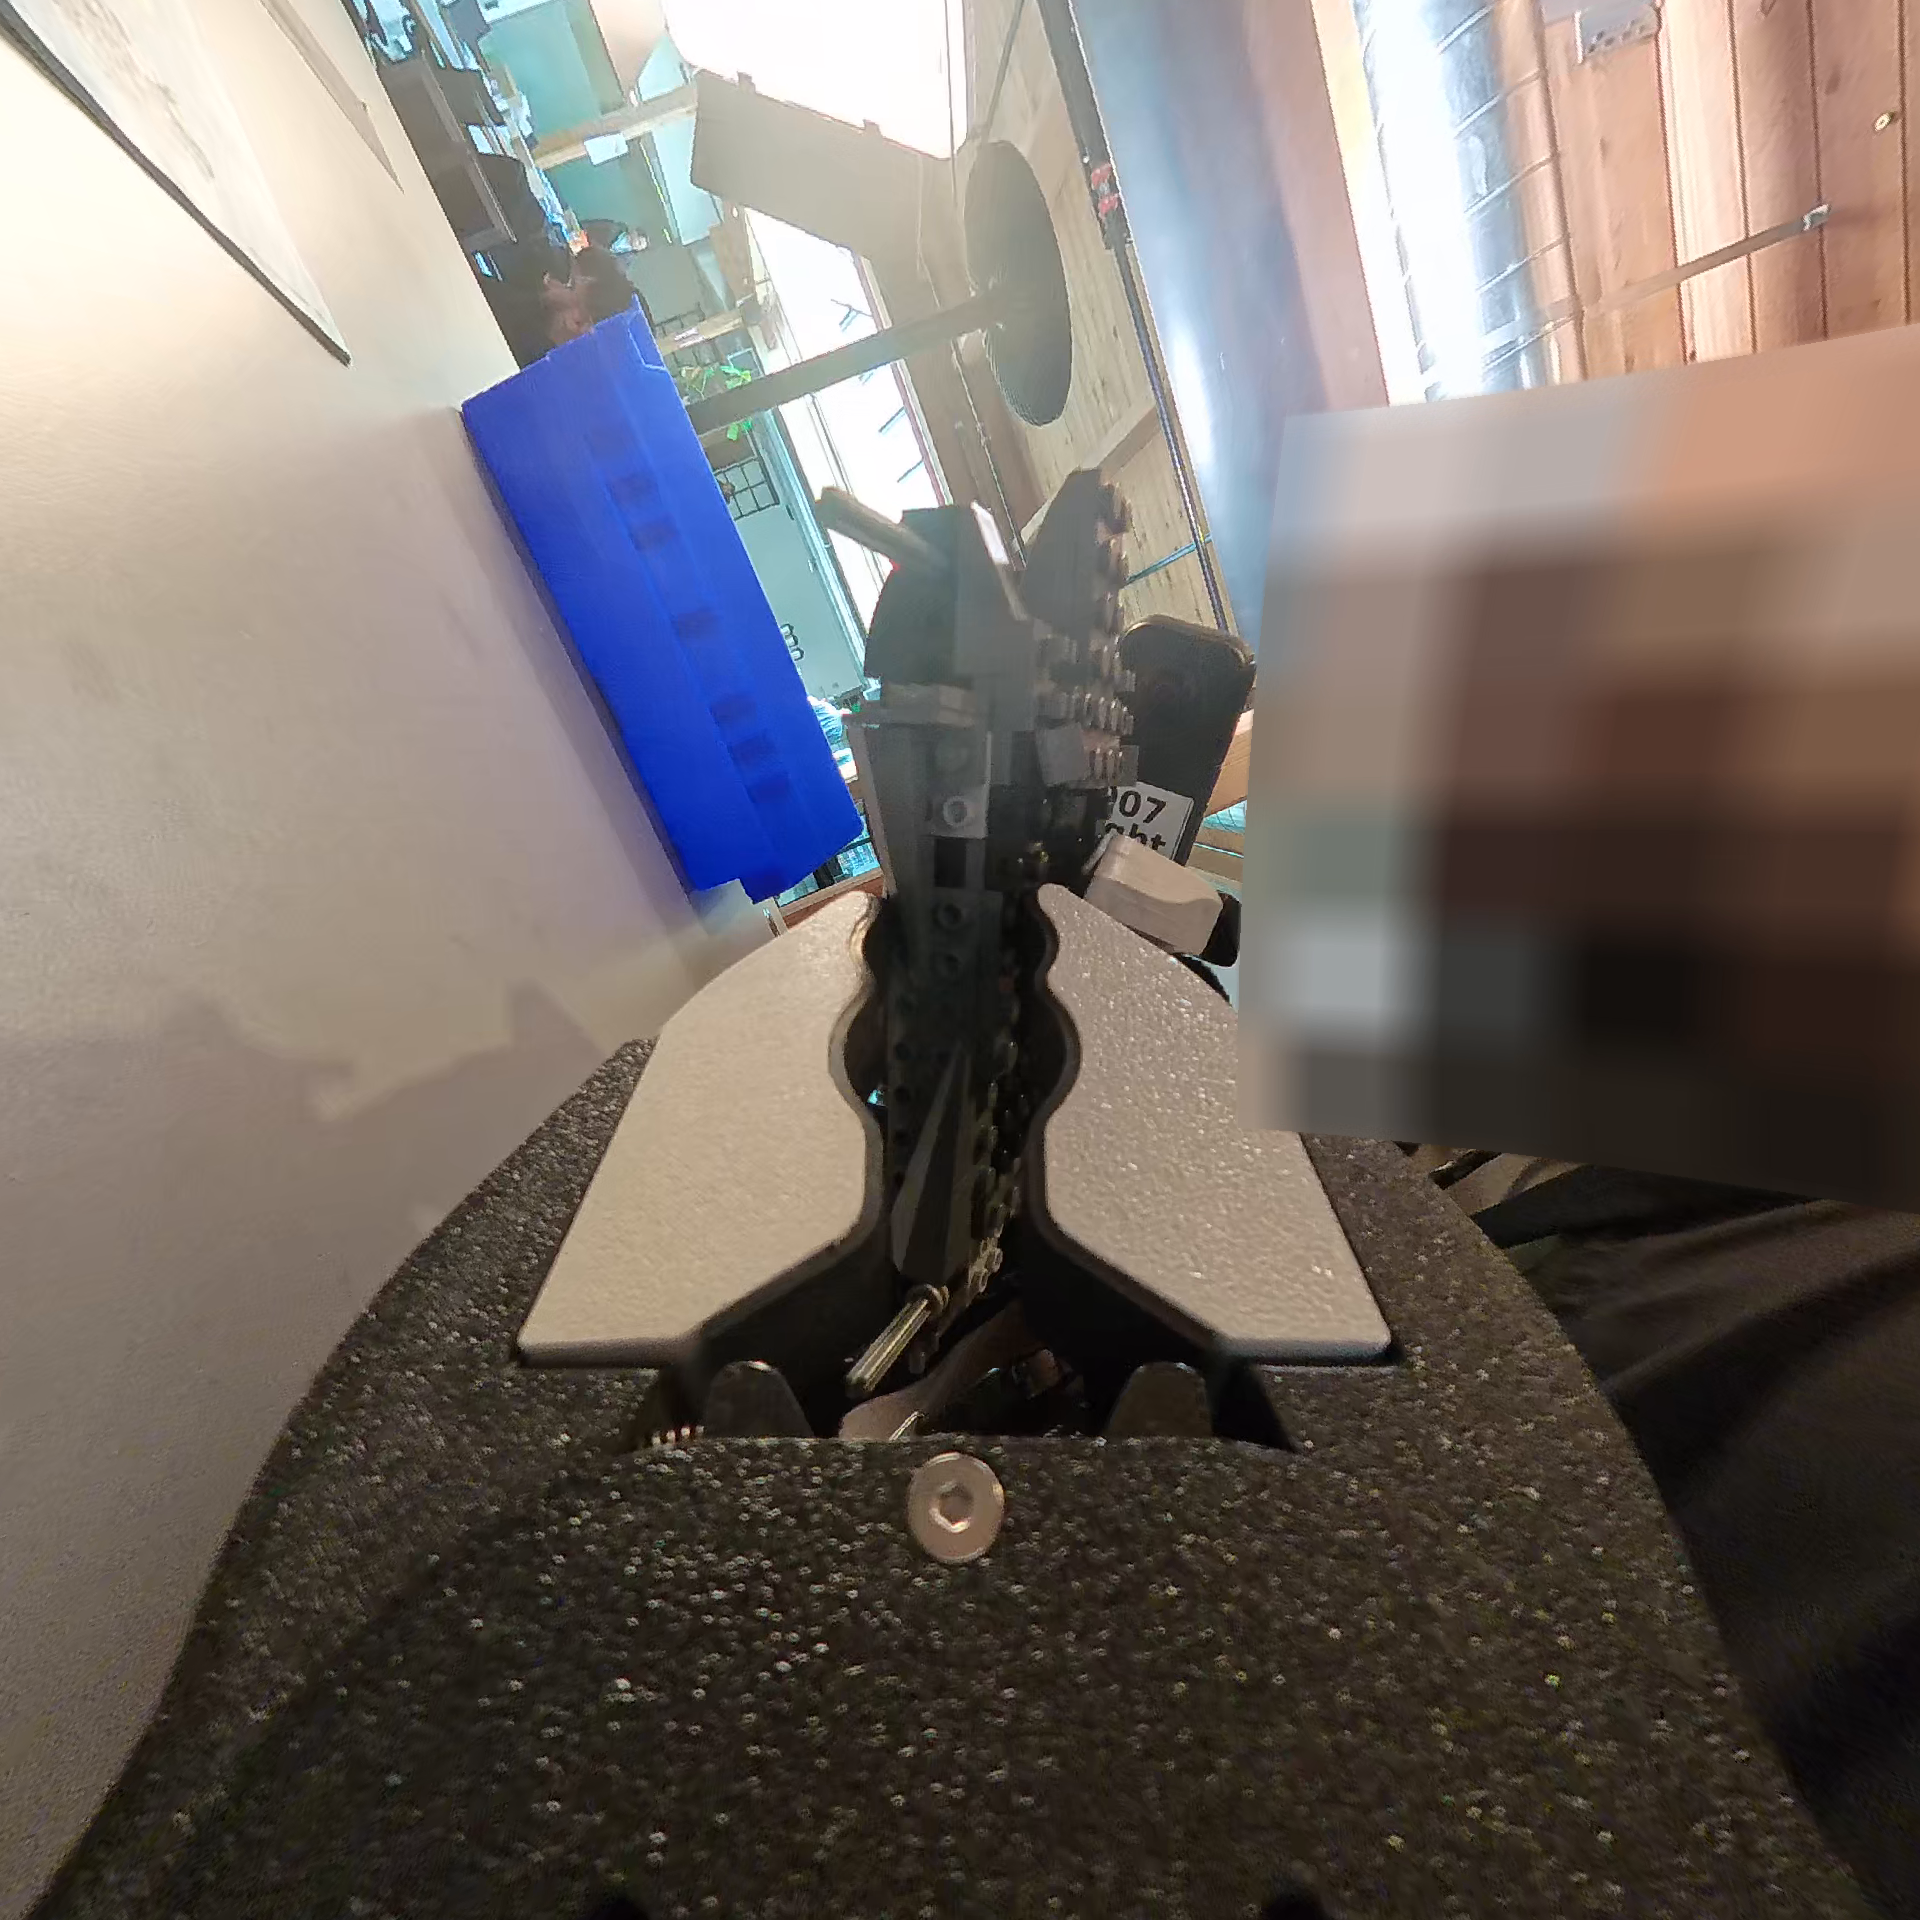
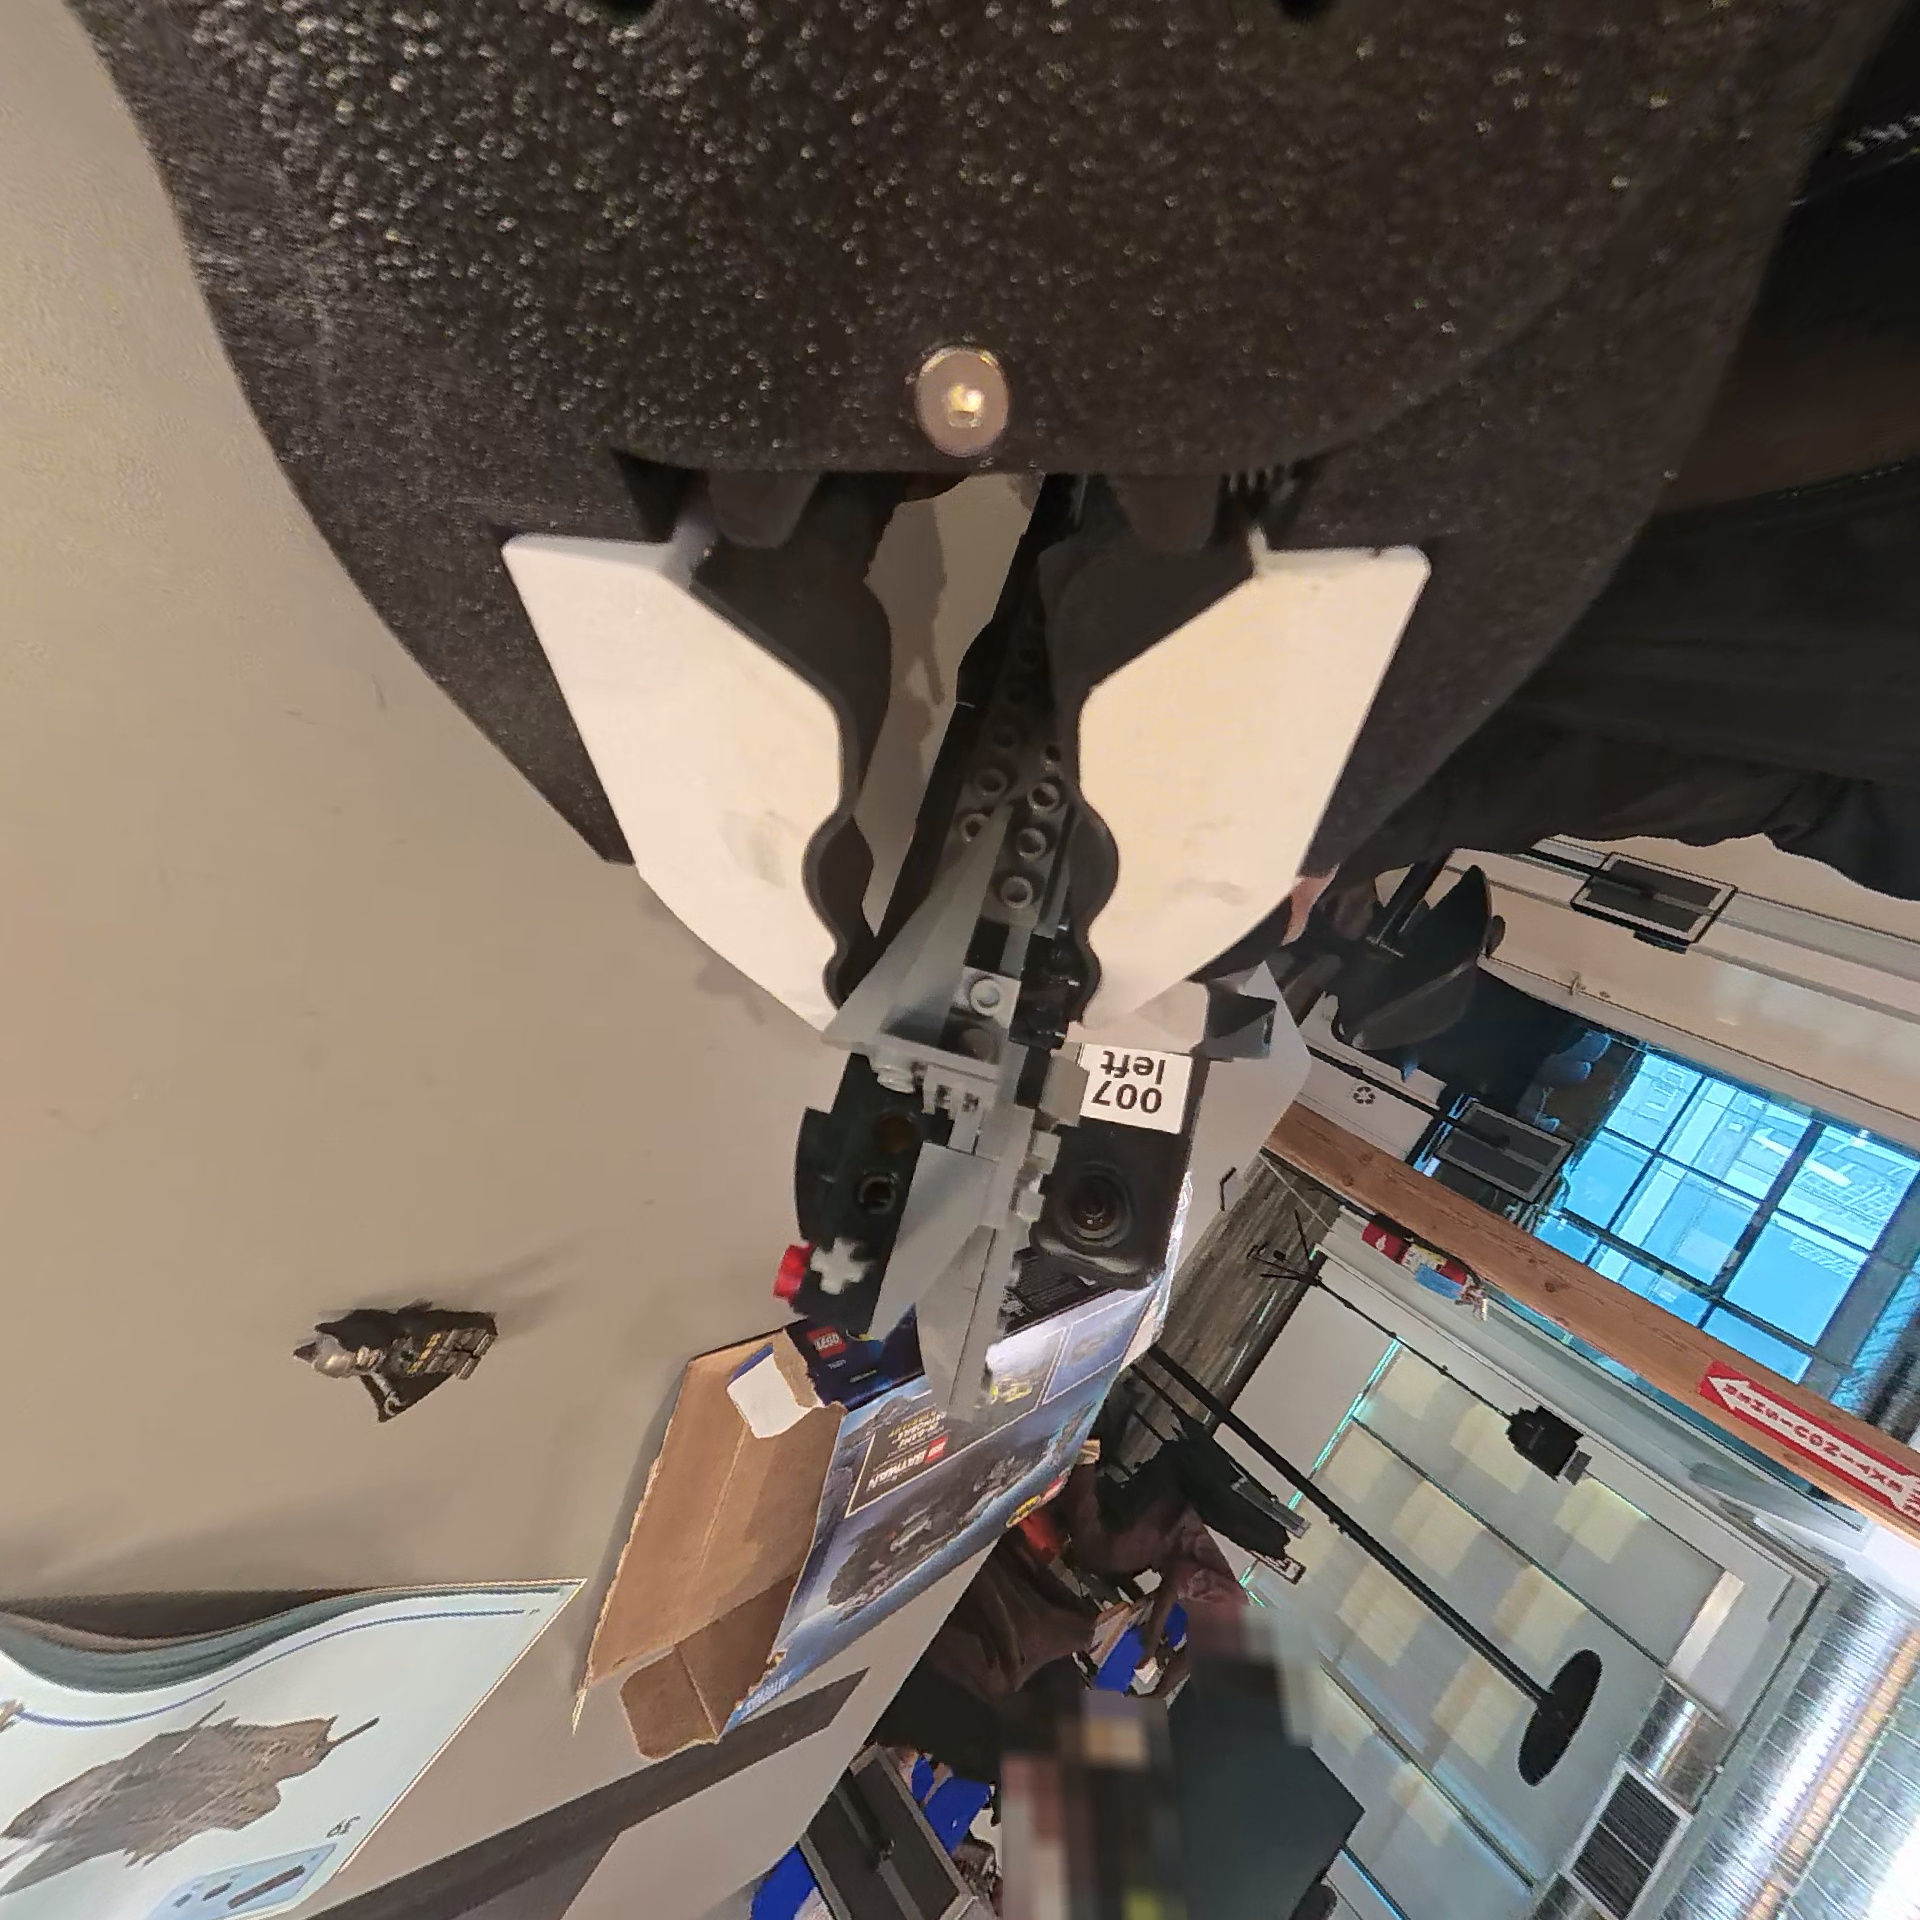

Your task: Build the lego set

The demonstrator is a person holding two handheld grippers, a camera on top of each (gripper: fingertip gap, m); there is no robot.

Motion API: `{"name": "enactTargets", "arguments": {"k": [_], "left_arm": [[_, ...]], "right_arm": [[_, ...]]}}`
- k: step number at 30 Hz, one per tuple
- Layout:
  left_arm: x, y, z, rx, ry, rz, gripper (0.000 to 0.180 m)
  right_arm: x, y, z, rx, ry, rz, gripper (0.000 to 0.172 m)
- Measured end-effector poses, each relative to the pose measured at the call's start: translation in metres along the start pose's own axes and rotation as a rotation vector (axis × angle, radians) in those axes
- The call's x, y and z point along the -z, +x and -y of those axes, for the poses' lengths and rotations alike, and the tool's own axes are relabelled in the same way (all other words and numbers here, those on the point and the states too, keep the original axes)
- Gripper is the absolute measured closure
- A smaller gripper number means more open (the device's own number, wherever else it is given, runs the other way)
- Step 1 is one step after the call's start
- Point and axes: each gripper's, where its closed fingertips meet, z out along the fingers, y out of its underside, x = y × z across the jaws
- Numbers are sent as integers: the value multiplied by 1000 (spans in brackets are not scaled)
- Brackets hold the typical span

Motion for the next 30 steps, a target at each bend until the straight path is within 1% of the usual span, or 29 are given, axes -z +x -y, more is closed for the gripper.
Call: {"name": "enactTargets", "arguments": {"k": [10, 18, 23, 30], "left_arm": [[0, -2, -2, 5, -12, 3, 157], [2, -5, -3, -8, -20, 30, 156], [4, -6, -6, -58, -45, 66, 157], [7, -4, -8, -47, -34, 53, 157]], "right_arm": [[-1, 2, 0, 22, 11, -17, 137], [-2, 4, -3, -7, 25, 17, 137], [-2, 3, -8, 12, -2, 39, 137], [-3, 0, -9, 15, -5, 52, 137]]}}
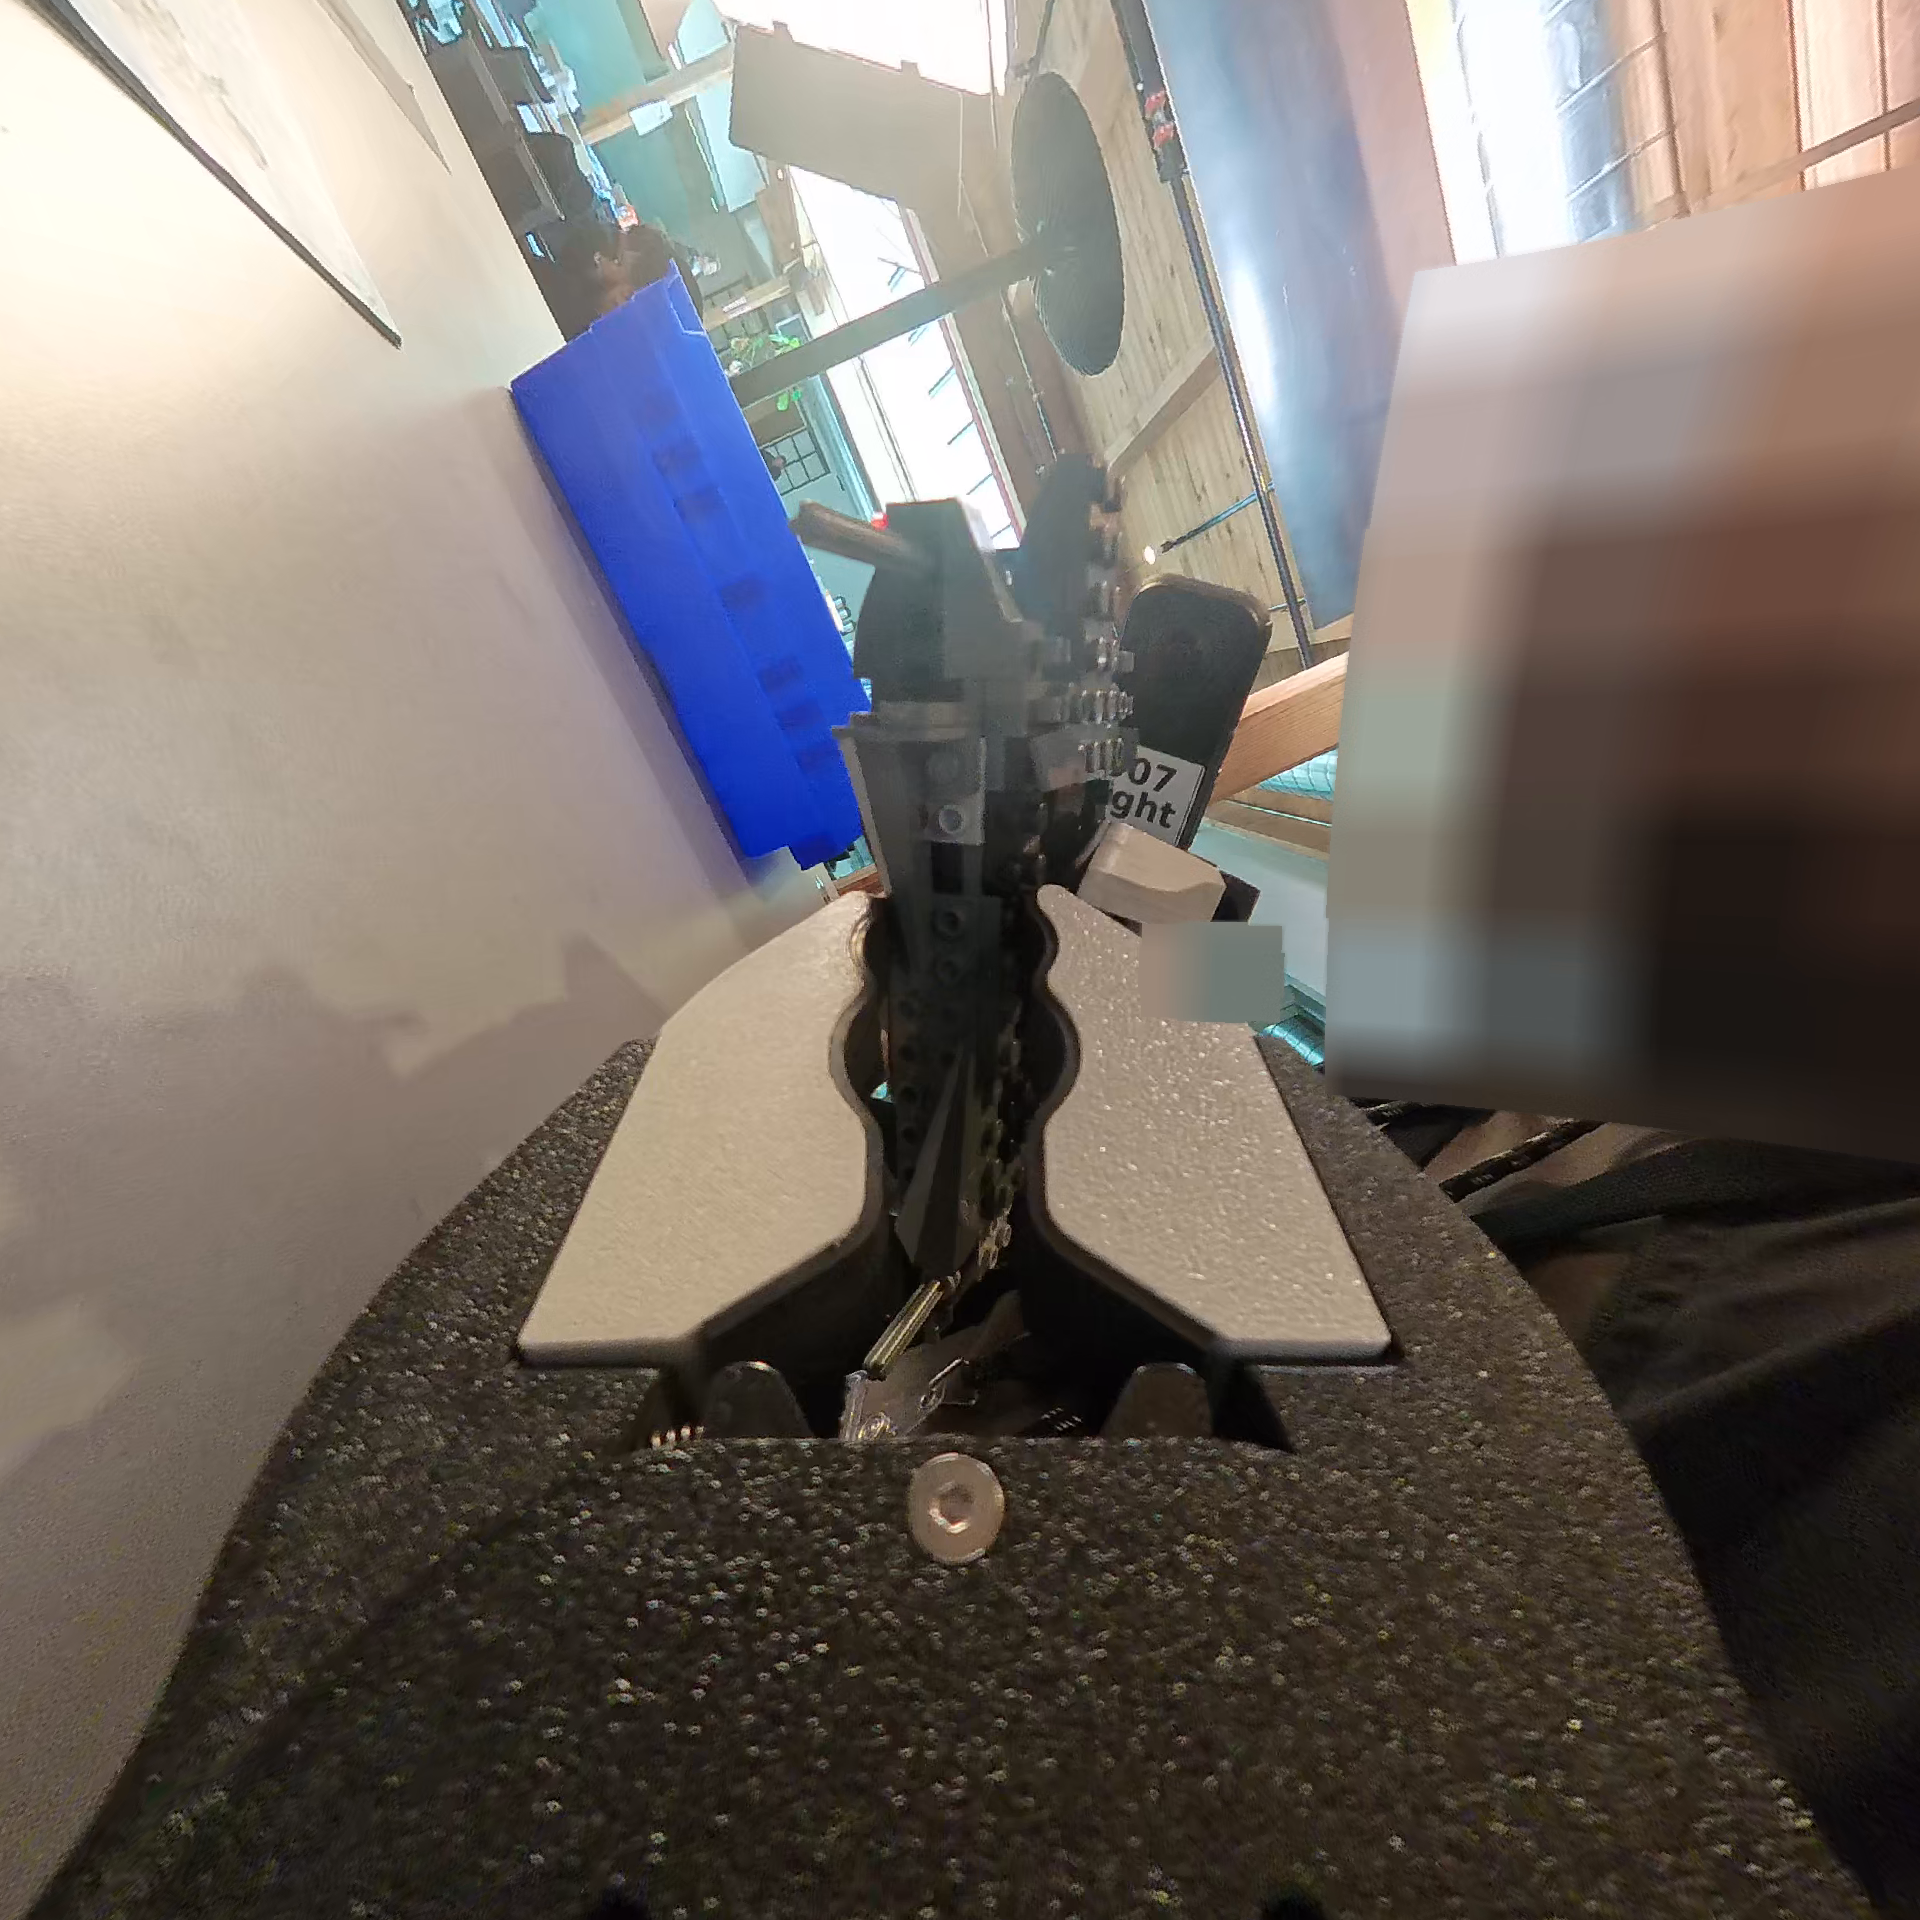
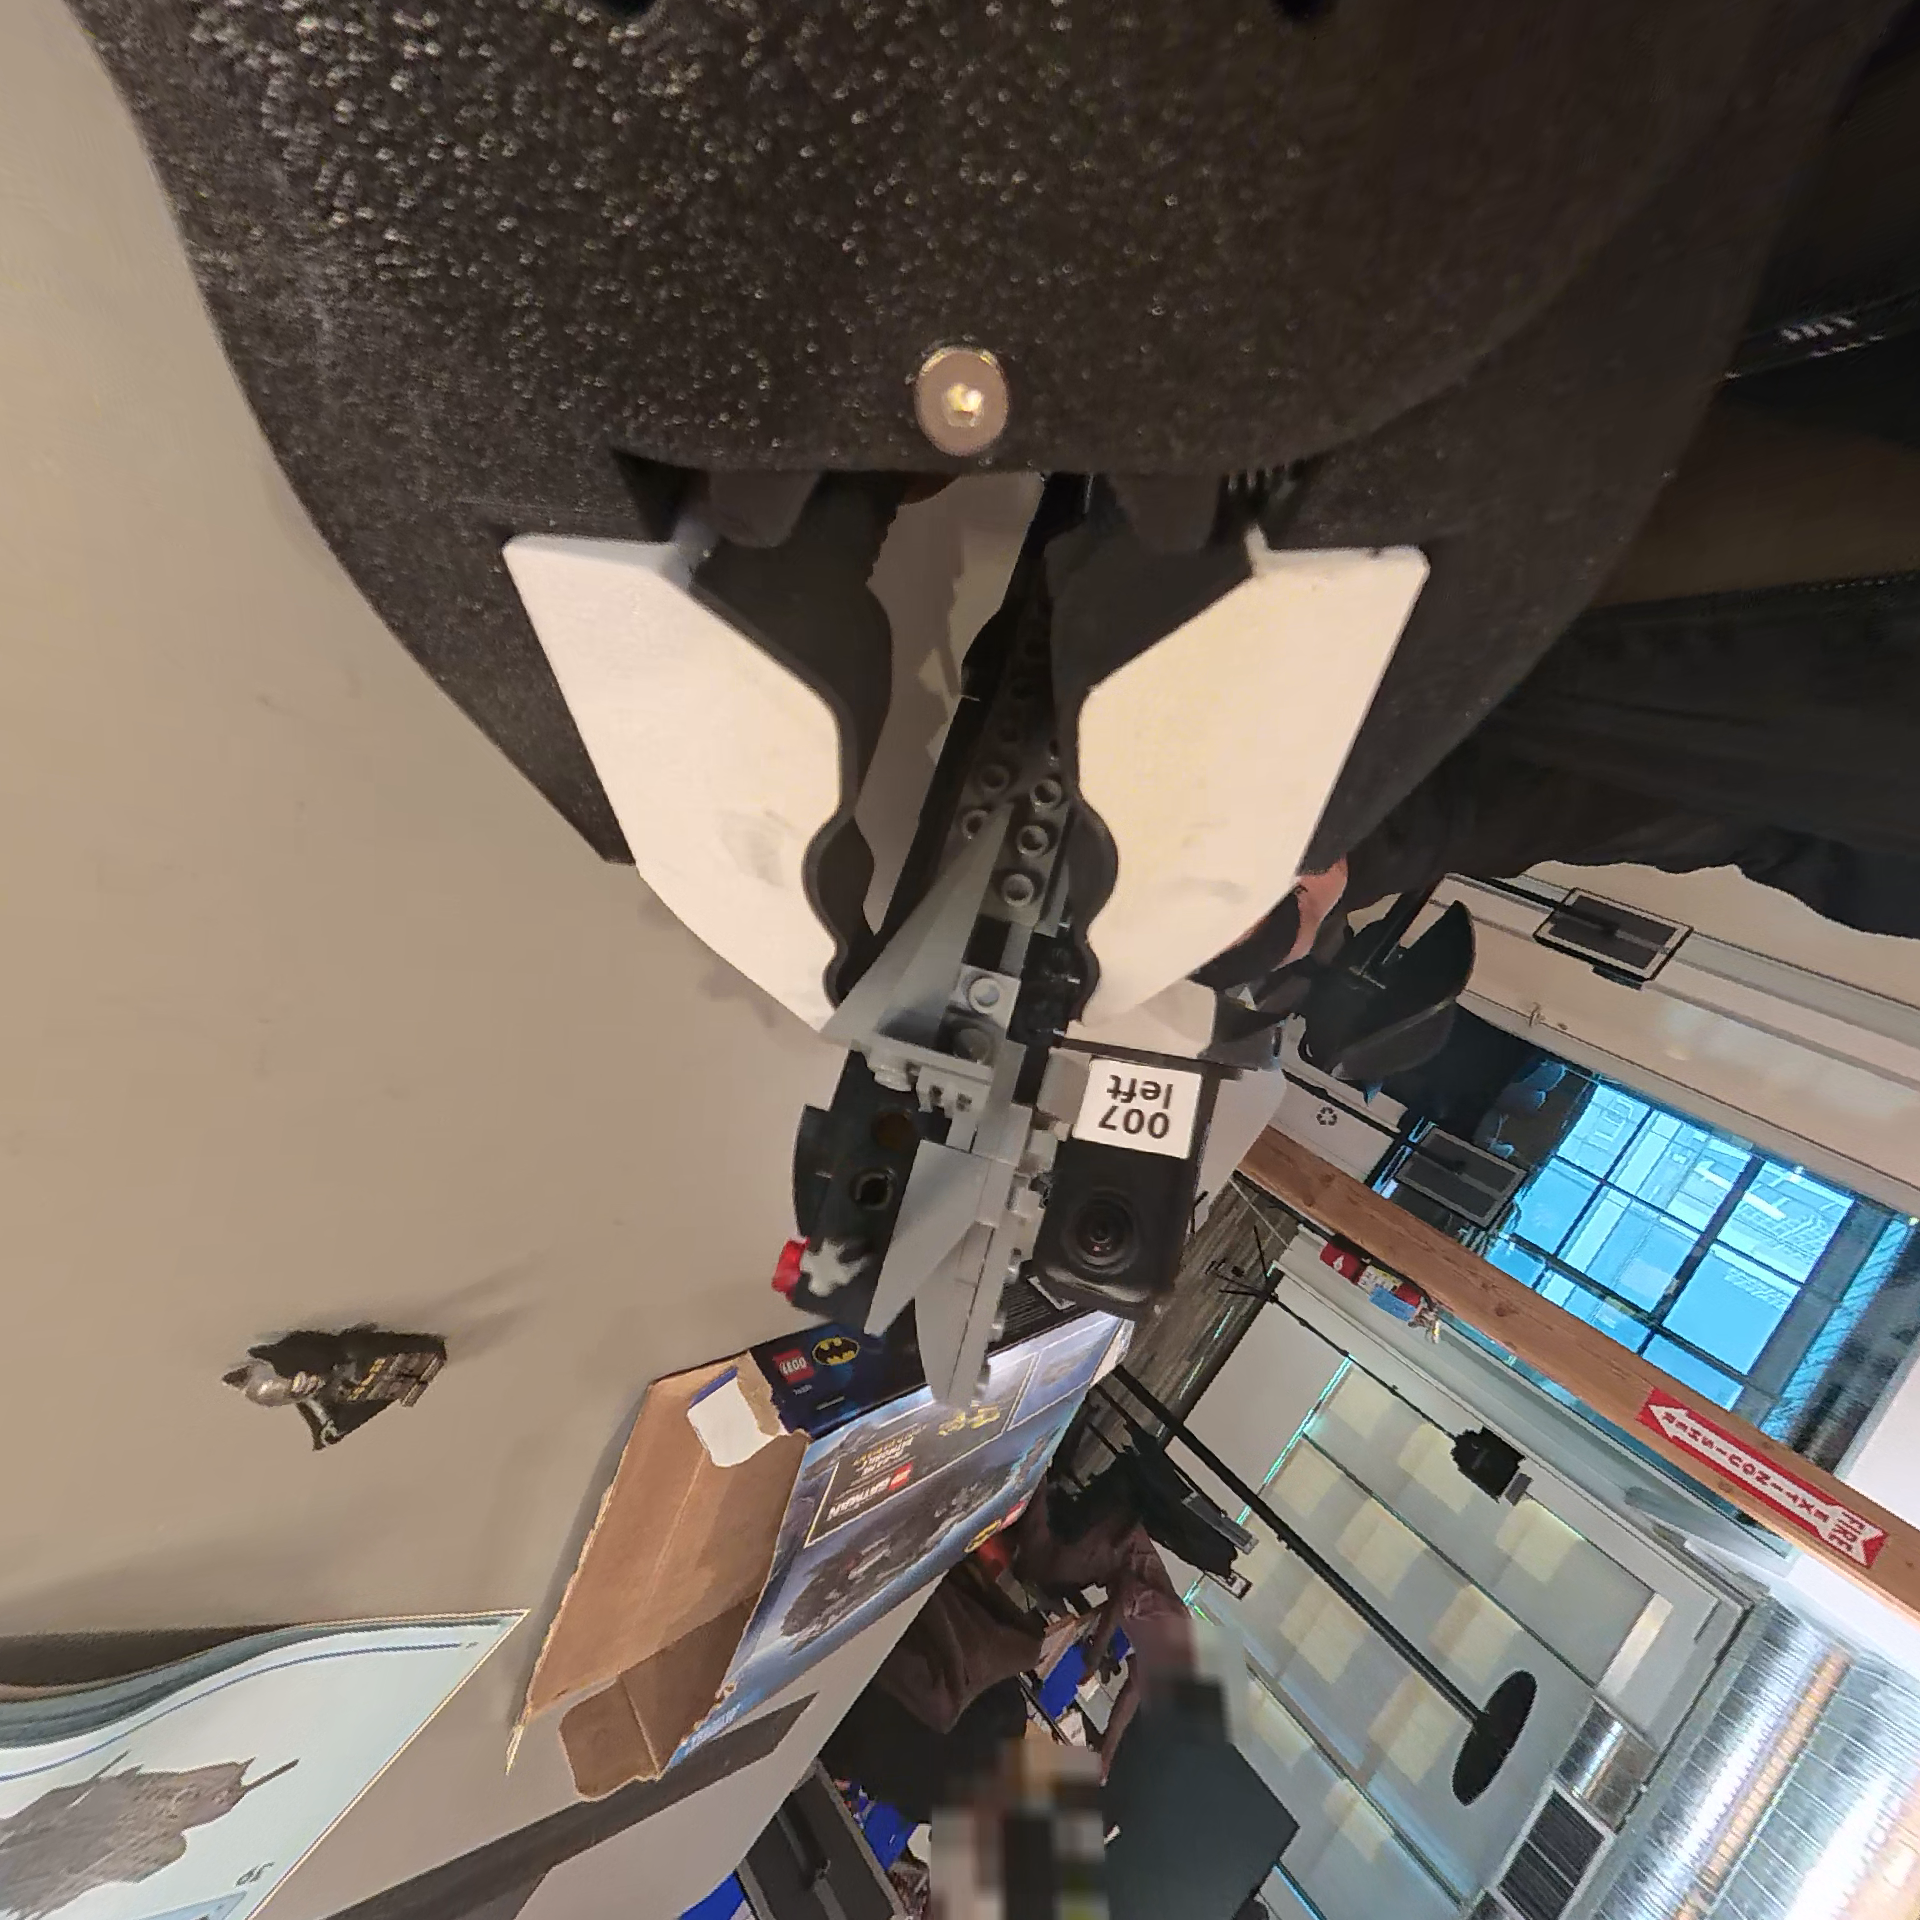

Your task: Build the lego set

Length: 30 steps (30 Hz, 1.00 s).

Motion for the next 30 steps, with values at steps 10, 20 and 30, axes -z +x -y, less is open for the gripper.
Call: {"name": "enactTargets", "arguments": {"k": [10, 20, 30], "left_arm": [[-2, 8, 0, 30, -9, -35, 150], [10, 21, 25, -276, -30, 214, 150], [-4, 45, 22, -1144, -478, 563, 171]], "right_arm": [[9, -5, 2, -165, 72, 176, 138], [19, -3, 1, -257, 97, 231, 138], [16, -16, 2, -308, 87, 294, 137]]}}
